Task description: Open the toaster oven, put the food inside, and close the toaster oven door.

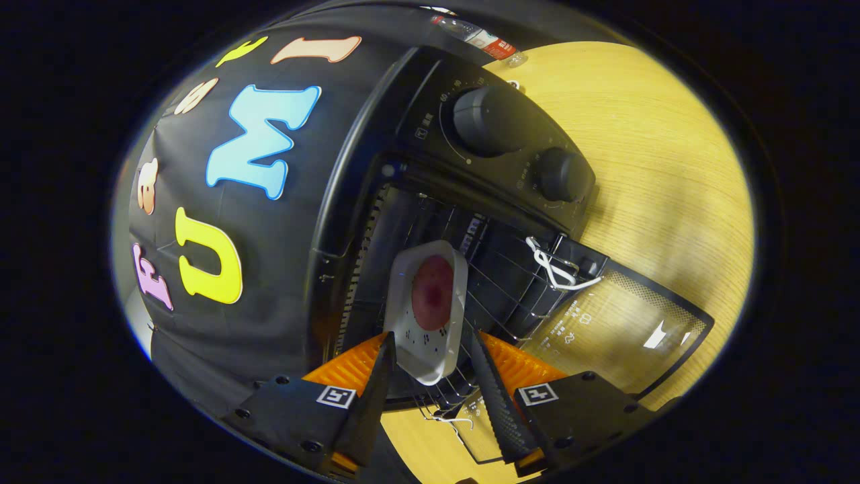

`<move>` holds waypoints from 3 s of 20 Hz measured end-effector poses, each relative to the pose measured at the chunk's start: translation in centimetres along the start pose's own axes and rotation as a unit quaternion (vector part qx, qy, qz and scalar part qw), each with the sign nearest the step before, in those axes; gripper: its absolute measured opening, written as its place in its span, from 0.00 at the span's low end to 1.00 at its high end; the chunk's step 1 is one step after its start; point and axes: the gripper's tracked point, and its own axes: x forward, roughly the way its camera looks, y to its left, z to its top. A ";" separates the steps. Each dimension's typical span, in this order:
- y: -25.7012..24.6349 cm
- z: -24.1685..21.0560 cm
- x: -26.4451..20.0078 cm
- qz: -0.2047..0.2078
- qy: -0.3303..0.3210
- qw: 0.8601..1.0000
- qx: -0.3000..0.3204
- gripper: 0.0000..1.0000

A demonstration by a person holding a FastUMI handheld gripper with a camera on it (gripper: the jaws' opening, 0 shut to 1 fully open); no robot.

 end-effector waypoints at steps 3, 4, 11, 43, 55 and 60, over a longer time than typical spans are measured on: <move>-0.3 -2.4 -2.1 -0.002 0.032 0.999 -0.014 0.98; -0.2 -3.0 -2.9 -0.001 0.039 0.999 -0.017 0.98; 1.7 -5.4 -7.3 0.015 0.055 0.994 -0.095 0.98; -13.4 -9.6 -9.3 -0.243 0.140 0.800 -0.530 0.99; -13.9 -9.2 -6.6 -0.262 0.153 0.815 -0.493 0.98; -13.7 -9.2 -6.5 -0.266 0.162 0.816 -0.488 0.98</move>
